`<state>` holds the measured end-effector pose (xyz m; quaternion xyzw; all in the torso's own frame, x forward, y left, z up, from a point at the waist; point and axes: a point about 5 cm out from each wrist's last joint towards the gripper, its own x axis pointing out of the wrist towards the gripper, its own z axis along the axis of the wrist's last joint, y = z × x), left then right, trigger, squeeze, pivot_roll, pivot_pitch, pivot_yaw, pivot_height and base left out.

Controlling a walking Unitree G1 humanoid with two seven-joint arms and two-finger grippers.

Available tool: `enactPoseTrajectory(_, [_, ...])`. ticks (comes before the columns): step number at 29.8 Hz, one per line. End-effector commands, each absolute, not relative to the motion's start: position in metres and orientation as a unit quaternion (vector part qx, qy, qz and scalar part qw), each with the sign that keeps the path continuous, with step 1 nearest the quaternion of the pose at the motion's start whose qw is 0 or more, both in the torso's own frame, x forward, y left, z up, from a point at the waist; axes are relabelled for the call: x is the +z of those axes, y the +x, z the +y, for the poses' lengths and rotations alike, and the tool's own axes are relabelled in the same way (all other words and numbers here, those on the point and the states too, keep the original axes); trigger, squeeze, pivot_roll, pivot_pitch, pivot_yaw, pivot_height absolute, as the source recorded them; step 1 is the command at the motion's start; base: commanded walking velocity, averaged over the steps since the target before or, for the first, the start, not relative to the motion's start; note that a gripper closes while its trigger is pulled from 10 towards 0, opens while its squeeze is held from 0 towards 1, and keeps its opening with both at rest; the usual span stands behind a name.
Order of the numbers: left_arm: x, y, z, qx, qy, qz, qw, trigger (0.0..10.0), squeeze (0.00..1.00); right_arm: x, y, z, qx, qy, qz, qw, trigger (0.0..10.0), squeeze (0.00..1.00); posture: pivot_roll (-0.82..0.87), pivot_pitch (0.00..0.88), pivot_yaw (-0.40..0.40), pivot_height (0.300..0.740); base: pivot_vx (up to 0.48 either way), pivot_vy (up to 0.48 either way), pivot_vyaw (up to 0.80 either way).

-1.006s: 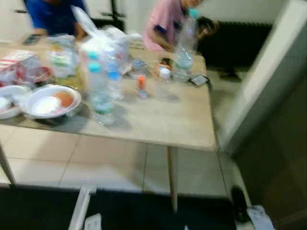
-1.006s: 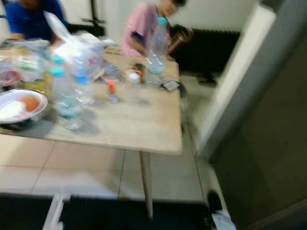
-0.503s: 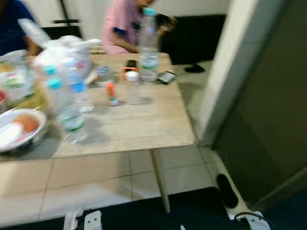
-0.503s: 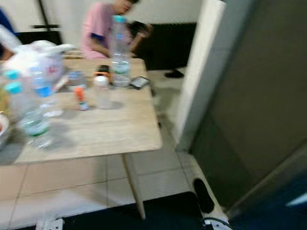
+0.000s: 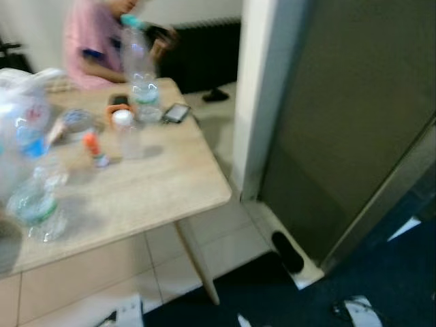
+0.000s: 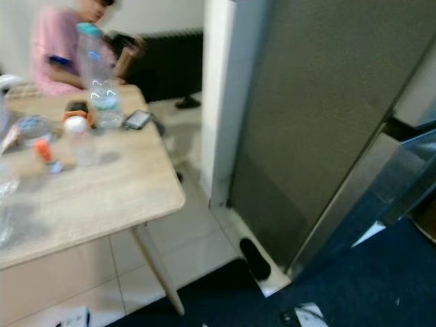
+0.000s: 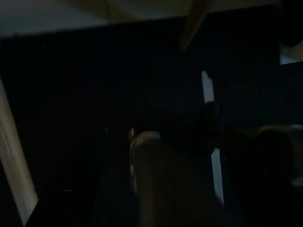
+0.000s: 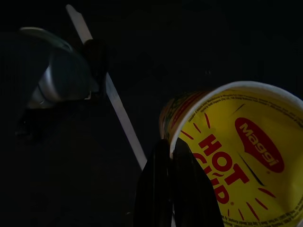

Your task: Restocking fridge

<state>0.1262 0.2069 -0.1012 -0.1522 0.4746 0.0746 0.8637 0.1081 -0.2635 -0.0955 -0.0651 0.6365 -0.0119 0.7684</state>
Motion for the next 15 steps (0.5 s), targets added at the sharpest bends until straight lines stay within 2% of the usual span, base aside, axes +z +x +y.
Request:
enactPoseTrajectory(1, [-0.1025, 0.1226, 0.2058, 0.075, -0.145, 0.478, 0.863, 10.0, 0.00, -0.0948, 0.1100, -0.2641, -0.016, -0.061, 0.631, 0.773, 10.0, 0.00, -0.02, 0.000, -0.009, 0.740, 0.000, 0.000, -0.79])
enactPoseTrajectory(5, [-0.1031, 0.1205, 0.2060, 0.074, -0.134, 0.481, 0.863, 10.0, 0.00, -0.0944, 0.1115, -0.2639, -0.016, -0.060, 0.630, 0.774, 10.0, 0.00, -0.02, 0.000, -0.006, 0.740, 0.000, 0.000, -0.79])
enactPoseTrajectory(13, [-0.1022, 0.1244, 0.2061, 0.087, -0.170, 0.476, 0.858, 10.0, 0.00, -0.0932, 0.1173, -0.2625, -0.012, -0.062, 0.624, 0.779, 10.0, 0.00, -0.02, 0.000, -0.011, 0.740, 0.000, 0.000, -0.79])
enactPoseTrajectory(15, [-0.1022, 0.1246, 0.2055, 0.084, -0.174, 0.475, 0.858, 10.0, 0.00, -0.0930, 0.1189, -0.2618, -0.012, -0.062, 0.620, 0.782, 10.0, 0.00, -0.02, 0.000, -0.011, 0.740, 0.000, 0.000, 0.00])
